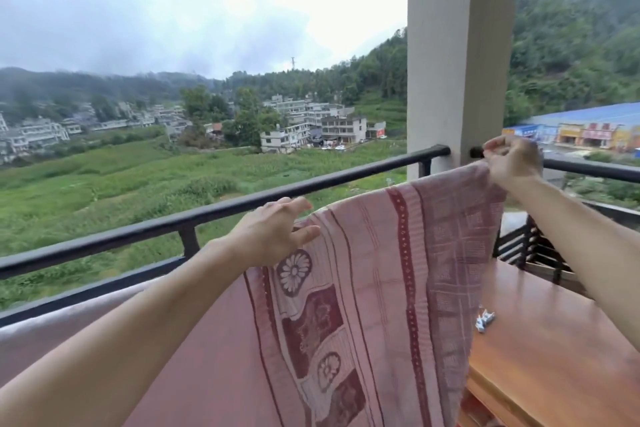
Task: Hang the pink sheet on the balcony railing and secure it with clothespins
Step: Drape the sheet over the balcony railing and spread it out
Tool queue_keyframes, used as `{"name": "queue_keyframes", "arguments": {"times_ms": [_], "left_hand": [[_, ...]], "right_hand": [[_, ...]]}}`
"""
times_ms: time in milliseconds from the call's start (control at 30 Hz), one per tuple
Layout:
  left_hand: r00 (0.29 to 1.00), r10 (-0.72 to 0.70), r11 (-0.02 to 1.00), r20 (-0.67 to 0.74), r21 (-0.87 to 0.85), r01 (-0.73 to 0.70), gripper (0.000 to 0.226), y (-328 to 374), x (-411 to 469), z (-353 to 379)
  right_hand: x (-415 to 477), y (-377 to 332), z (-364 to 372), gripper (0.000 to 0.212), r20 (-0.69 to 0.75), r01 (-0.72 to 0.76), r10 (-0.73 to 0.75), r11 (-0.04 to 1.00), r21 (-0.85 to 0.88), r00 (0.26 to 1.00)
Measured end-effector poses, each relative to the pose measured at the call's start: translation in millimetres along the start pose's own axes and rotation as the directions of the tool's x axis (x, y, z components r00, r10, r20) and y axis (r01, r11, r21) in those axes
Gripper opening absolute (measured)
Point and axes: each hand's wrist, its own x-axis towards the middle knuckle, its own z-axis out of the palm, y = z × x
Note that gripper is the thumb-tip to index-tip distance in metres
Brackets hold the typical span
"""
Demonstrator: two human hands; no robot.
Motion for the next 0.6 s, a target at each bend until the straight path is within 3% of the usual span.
{"name": "queue_keyframes", "arguments": {"times_ms": [33,100,133,200,333,433,533,600], "left_hand": [[0.999,-0.016,1.0,0.032,0.023,0.016,0.051,-0.6,2.3,4.7],[0.996,-0.033,0.997,0.084,0.077,0.026,0.042,-2.1,5.7,15.7],[0.996,-0.034,0.996,0.086,0.088,0.027,0.039,-3.0,6.4,20.8],[0.998,-0.026,0.995,0.049,0.099,0.021,0.04,-4.9,7.0,26.5],[0.999,0.001,1.0,-0.039,0.006,0.0,0.045,-9.6,7.4,26.2],[0.997,-0.032,0.999,-0.074,-0.046,0.029,0.044,-20.7,-2.1,20.9],[0.994,-0.029,0.997,-0.106,-0.073,0.022,0.05,-35.9,-19.9,14.8],[0.985,-0.037,0.996,-0.168,-0.09,0.022,0.051,-44.6,-35.1,13.0]], "right_hand": [[-0.1,13.8,-4.7,0.012,0.058,0.01,-0.002,0.99,-0.139,0.998],[-10.7,34.9,-3.6,0.003,0.352,0.071,0.05,0.943,-0.325,0.935],[-17.8,40.6,0.7,0.004,0.488,0.095,0.1,0.928,-0.359,0.867],[-28.3,36.9,11.9,0.012,0.606,0.085,0.118,0.951,-0.296,0.787],[-29.8,12.5,24.7,0.045,0.582,-0.197,0.209,0.977,-0.085,0.786],[-24.1,8.4,19.7,0.035,0.553,-0.194,0.183,0.98,-0.038,0.813],[-14.1,-3.4,14.7,0.022,0.364,-0.168,0.071,0.955,0.243,0.929],[-13.2,-14.1,15.2,0.011,0.296,-0.093,0.001,0.951,0.295,0.955]]}}
